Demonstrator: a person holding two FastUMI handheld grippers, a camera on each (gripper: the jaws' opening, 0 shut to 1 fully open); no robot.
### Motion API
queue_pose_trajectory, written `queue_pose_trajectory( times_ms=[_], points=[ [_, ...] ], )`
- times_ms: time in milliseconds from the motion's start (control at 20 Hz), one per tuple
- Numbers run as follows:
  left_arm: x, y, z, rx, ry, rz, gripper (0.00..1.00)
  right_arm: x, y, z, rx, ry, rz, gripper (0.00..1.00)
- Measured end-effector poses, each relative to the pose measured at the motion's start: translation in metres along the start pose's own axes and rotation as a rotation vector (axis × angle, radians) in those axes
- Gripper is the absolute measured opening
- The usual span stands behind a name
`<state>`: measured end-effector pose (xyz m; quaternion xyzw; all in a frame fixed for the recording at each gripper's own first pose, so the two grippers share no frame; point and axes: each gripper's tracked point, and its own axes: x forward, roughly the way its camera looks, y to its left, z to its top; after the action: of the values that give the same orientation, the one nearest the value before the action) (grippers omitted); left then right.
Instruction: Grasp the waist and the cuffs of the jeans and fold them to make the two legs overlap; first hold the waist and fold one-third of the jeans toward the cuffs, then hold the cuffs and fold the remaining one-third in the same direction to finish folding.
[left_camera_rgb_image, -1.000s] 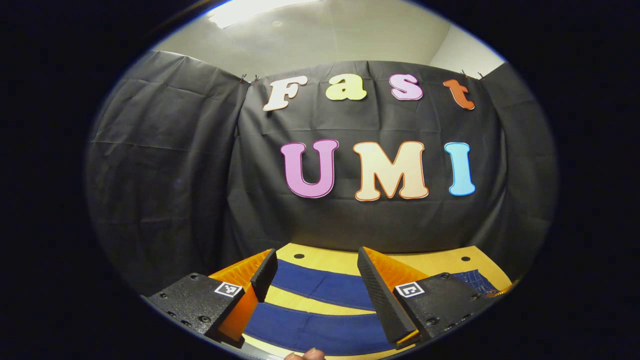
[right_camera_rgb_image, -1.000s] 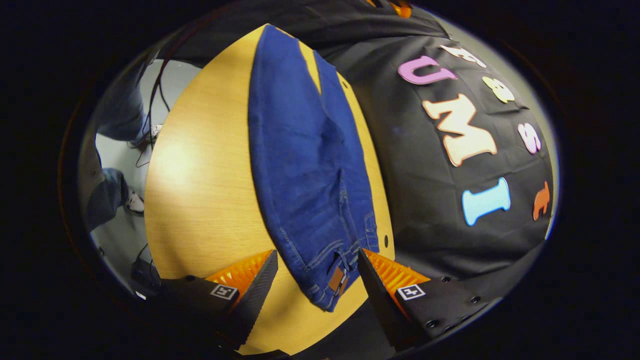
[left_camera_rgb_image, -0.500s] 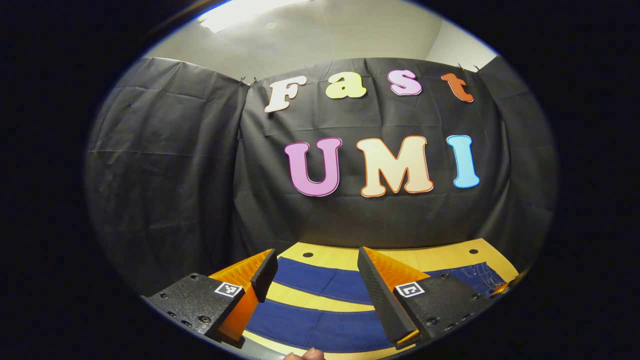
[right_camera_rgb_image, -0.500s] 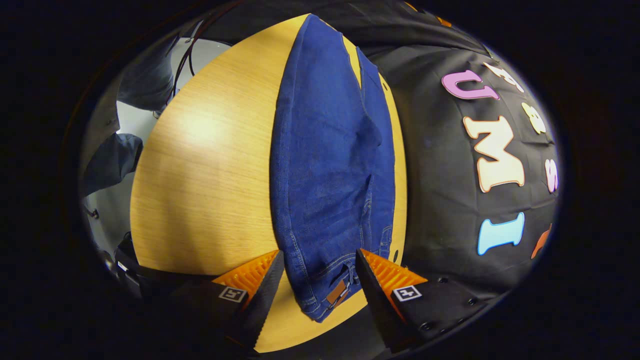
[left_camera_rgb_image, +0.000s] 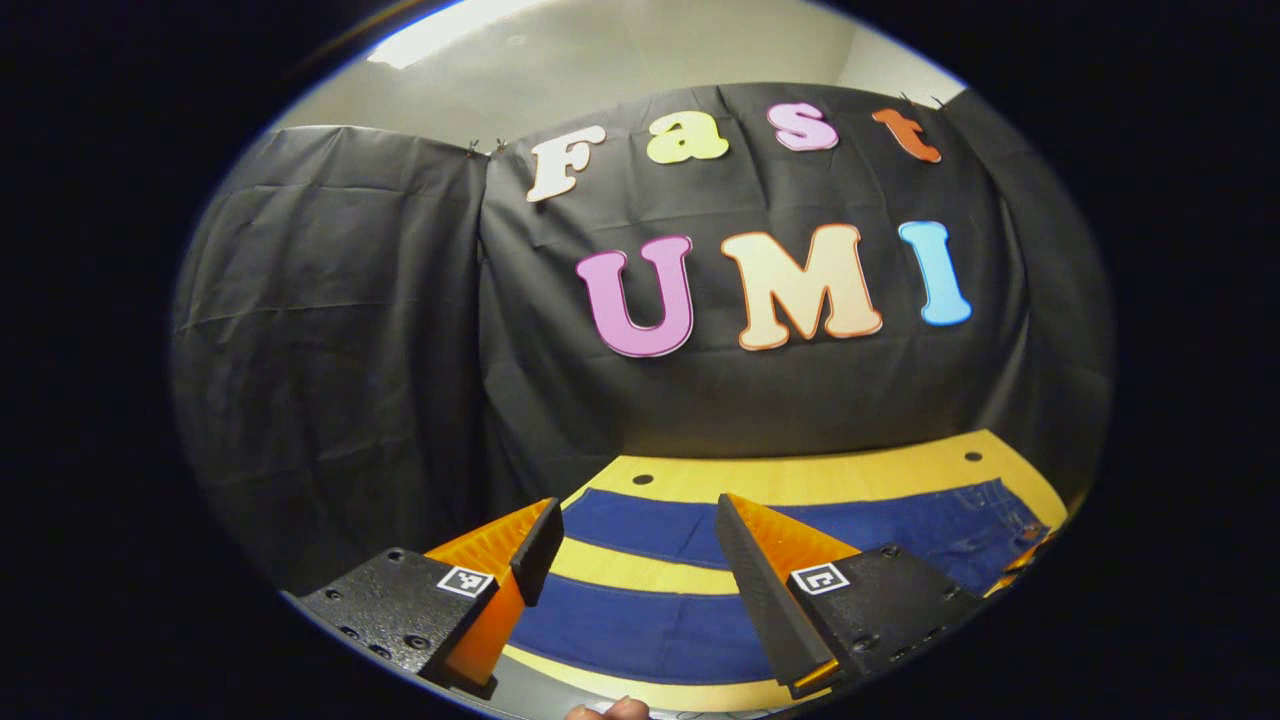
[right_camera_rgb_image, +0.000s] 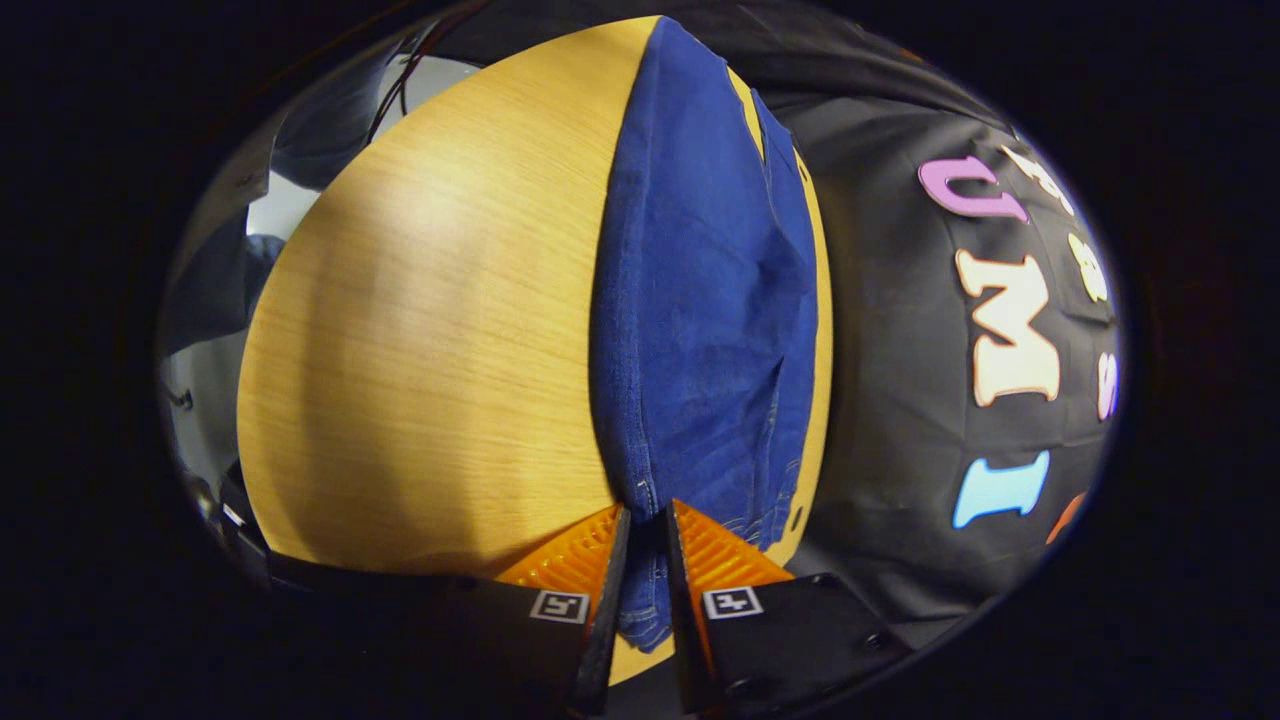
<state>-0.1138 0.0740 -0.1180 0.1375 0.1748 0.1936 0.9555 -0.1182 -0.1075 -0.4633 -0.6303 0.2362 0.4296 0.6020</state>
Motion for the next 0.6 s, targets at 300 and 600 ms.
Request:
queue_pose_trajectory(
  times_ms=[300,600],
  points=[
    [0.004,0.046,-0.075,0.257,0.174,-0.013,0.96,-0.007,-0.013,0.003,0.152,0.0,-0.034,0.04],
    [0.01,0.11,-0.168,0.645,0.342,-0.077,0.96,-0.003,-0.022,0.006,0.192,0.071,-0.009,0.04]
  ],
)
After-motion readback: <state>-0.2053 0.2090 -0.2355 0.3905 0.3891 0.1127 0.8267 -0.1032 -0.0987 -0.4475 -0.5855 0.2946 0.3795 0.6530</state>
